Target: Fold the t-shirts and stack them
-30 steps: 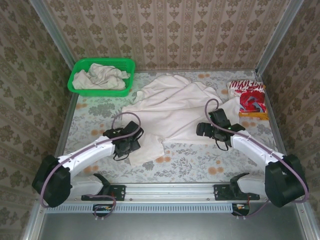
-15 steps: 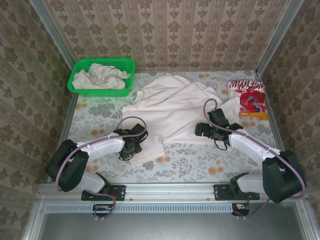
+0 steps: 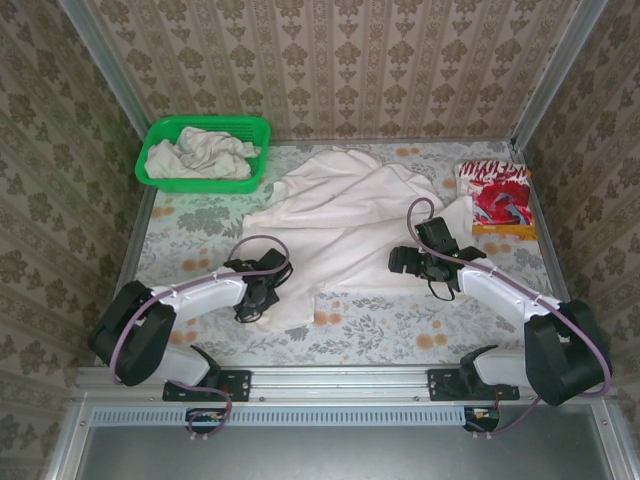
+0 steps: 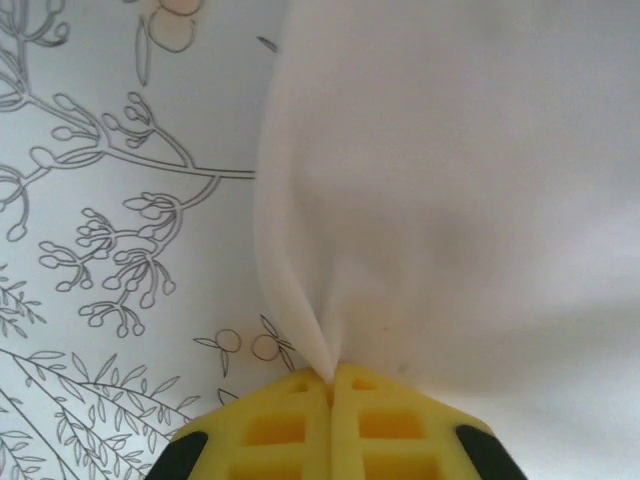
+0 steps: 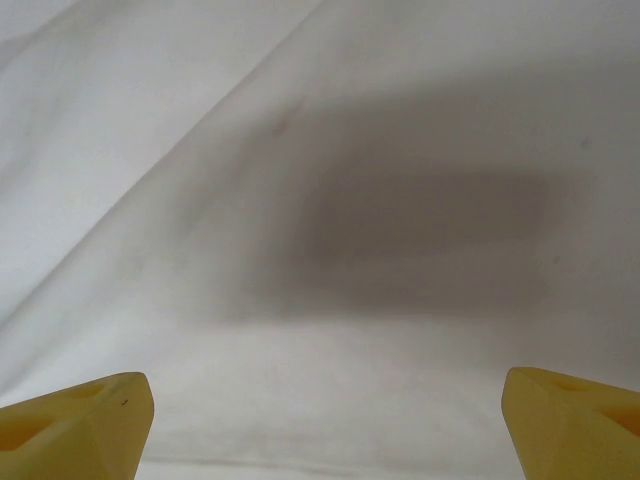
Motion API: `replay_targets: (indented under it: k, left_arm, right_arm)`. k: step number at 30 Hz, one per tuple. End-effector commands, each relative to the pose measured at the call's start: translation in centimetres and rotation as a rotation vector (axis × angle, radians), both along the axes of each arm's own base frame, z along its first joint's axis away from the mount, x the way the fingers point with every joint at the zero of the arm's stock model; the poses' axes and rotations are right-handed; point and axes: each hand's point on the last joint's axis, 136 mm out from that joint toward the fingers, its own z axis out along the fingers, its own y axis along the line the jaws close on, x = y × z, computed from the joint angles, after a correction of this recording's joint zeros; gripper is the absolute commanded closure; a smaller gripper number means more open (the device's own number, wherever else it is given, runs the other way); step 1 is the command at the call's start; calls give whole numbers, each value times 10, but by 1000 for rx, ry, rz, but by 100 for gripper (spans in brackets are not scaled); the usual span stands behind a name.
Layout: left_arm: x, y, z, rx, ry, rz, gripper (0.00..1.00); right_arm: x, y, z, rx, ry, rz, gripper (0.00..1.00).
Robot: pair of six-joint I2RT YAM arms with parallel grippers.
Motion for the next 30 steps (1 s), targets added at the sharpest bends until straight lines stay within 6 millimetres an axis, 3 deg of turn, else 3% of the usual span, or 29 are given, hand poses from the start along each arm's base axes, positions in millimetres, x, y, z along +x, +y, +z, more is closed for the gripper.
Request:
replay_targets:
  k: [1,4,8,12,15,21,30]
  left_arm:
    - [-9,-9,-30,-76,53,12,100]
    - [-6,-3,-26,-72,29,17,100]
    - [1,19,-21,-60,8,41,100]
    - [7,40,-12,-68,-18,73,100]
    - [9,49,-9,-72,-28,91,100]
    - [13,57,-10,-83,-31,120,100]
    - [15,56,-10,-93,-22,117,100]
  right_arm:
    - [1,-6,6,-6,-8,-38,9]
    - [-3,-25,11,-64,-20,-85,9]
    - [-18,-70,9,-130,7,-244,10]
    - [-41,-103,-5,-64,79,-456,20]
    - [-64,-113,-21,-3,177,-571,25]
    - [-82,-126,-34,-4,221,-659,26]
    - [-60,-143,-29,-17,179,-661,34]
